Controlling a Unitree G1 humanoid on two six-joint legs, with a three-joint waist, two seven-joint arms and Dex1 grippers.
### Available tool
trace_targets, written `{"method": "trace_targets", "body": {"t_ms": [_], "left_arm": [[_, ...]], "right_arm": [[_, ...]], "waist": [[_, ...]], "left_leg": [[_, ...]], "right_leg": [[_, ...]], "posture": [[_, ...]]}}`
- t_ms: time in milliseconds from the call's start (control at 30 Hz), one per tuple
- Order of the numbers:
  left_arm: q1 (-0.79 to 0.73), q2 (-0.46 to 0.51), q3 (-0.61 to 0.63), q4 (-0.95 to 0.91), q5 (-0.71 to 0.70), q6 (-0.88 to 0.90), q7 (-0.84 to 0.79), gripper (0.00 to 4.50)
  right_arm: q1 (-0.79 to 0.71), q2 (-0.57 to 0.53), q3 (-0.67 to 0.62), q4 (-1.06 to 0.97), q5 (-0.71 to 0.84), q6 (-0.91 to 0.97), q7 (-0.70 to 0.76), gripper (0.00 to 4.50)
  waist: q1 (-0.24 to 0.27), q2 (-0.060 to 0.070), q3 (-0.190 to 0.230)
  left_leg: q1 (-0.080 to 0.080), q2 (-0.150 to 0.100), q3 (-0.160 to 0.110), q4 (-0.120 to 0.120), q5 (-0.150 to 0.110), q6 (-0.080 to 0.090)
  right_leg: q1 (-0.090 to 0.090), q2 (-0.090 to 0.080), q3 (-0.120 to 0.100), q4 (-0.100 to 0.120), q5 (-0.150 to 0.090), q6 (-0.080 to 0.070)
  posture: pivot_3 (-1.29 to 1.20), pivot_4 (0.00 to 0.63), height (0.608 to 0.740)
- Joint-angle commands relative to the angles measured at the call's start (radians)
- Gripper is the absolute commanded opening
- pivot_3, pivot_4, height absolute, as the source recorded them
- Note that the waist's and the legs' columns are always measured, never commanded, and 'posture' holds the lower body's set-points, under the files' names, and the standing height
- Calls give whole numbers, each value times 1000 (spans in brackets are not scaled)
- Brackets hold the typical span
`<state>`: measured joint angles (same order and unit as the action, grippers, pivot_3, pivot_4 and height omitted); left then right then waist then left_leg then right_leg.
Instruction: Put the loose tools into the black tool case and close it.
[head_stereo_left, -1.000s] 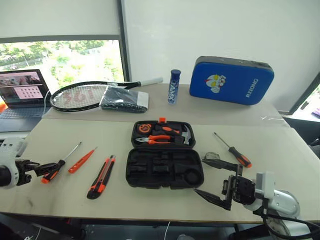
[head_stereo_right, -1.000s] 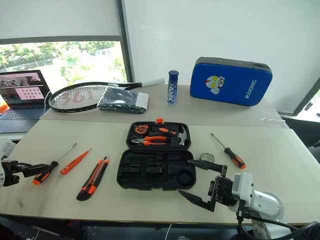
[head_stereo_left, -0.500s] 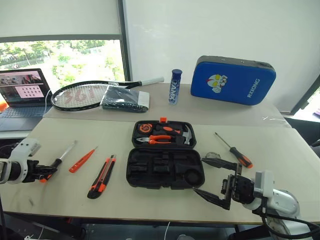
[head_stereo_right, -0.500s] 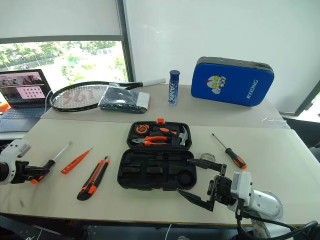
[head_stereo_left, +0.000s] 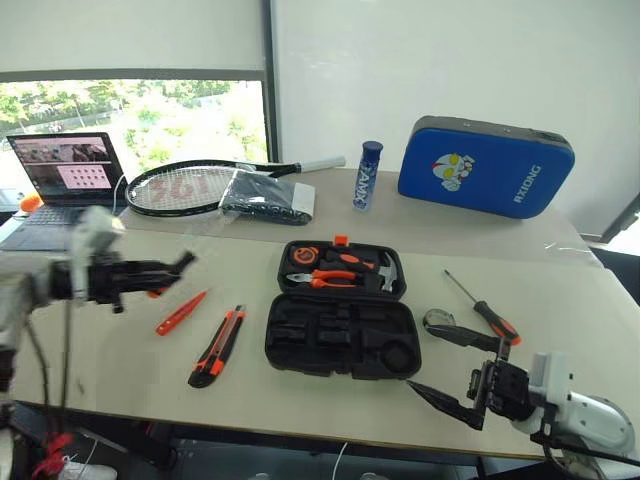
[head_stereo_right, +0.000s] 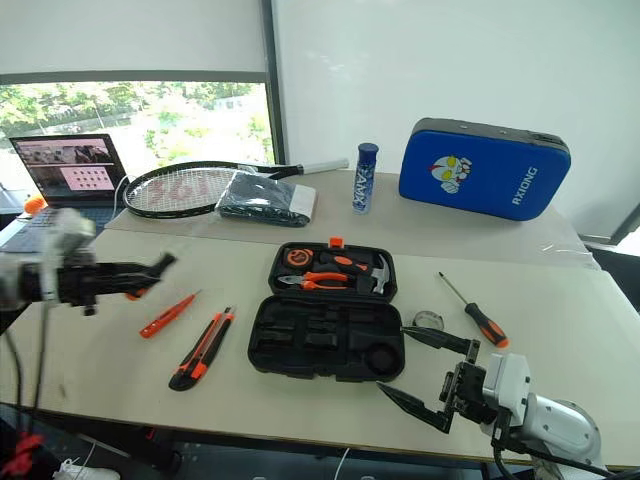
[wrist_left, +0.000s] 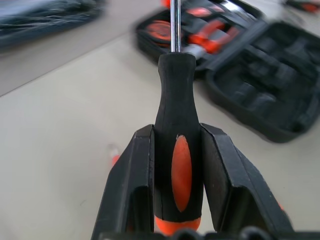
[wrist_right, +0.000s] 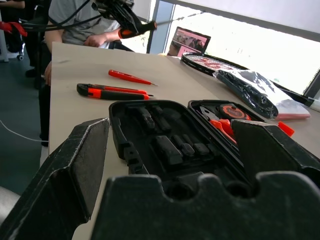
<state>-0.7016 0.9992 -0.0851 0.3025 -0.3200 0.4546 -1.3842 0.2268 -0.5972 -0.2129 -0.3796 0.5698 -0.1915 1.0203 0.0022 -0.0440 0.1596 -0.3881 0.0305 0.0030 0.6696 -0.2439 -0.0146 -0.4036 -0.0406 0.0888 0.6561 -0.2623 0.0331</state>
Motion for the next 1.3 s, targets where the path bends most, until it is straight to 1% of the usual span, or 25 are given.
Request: {"method": "trace_targets", "body": {"t_ms": [33,100,167,267,333,500,733,833,967,1167,1233,1267,1300], "left_arm": [[-144,-121,-163,-10,147,-67,9,822],[-204,-202,-210,12,179,-58,15,822],[-252,-277,-273,37,237,-87,27,822],[-295,-353,-341,70,302,-107,26,822],[-317,-393,-365,100,330,-115,29,822],[-362,-458,-413,186,422,-161,69,822],[-382,-499,-442,256,502,-198,86,822],[-372,-498,-452,242,516,-190,54,822],[-368,-512,-447,253,541,-177,83,822],[-353,-505,-450,225,557,-159,56,822],[-351,-503,-448,214,556,-153,46,1829],[-350,-502,-448,210,558,-152,44,1957],[-349,-504,-442,207,557,-152,48,2404]], "right_arm": [[19,1,-66,-24,9,16,-53,4500],[42,7,-79,-27,7,22,-72,4500],[68,17,-93,-32,2,17,-91,4500],[100,36,-103,-52,-10,2,-117,4500],[116,50,-104,-70,-18,-2,-136,4500],[139,80,-89,-122,-43,2,-181,4500],[166,109,-72,-153,-65,-6,-203,4500],[172,118,-74,-142,-69,-20,-196,4500],[175,124,-72,-137,-71,-29,-189,4500],[165,118,-65,-148,-69,-18,-196,4500],[159,115,-64,-151,-69,-11,-201,4500],[157,114,-63,-152,-68,-9,-202,4500],[153,112,-62,-152,-69,-6,-204,4500]], "waist": [[1,0,0],[-3,0,0],[-15,0,0],[-24,0,0],[-28,0,0],[-34,0,0],[-27,1,1],[-25,1,0],[-25,1,0],[-20,2,0],[-20,2,0],[-20,2,0],[-20,2,0]], "left_leg": [[0,0,0,1,0,0],[-2,0,-1,3,0,0],[-4,1,-1,3,-1,2],[-4,1,-1,4,-2,3],[-4,0,-1,4,-2,3],[-4,0,-2,6,-2,3],[-4,0,-2,7,-2,3],[-4,0,-2,7,-2,3],[-3,0,-1,7,-2,3],[-2,0,-2,7,-2,3],[-2,0,-1,7,-2,3],[-2,0,-1,7,-2,3],[-2,0,-2,7,-2,3]], "right_leg": [[0,0,0,0,0,0],[-1,1,0,0,0,0],[-2,1,0,0,0,0],[-2,2,1,0,0,1],[-2,2,3,0,0,1],[-2,2,2,2,0,1],[-2,2,2,2,-1,4],[-1,2,3,2,-1,4],[0,2,3,2,-2,4],[0,2,3,3,-3,6],[0,2,3,3,-3,6],[0,2,3,3,-3,6],[0,2,3,3,-2,6]], "posture": [[0,150,740],[0,150,740],[0,150,740],[0,150,740],[0,150,740],[0,150,740],[0,150,740],[0,150,740],[0,150,740],[0,150,740],[0,150,740],[0,150,740],[0,150,740]]}}
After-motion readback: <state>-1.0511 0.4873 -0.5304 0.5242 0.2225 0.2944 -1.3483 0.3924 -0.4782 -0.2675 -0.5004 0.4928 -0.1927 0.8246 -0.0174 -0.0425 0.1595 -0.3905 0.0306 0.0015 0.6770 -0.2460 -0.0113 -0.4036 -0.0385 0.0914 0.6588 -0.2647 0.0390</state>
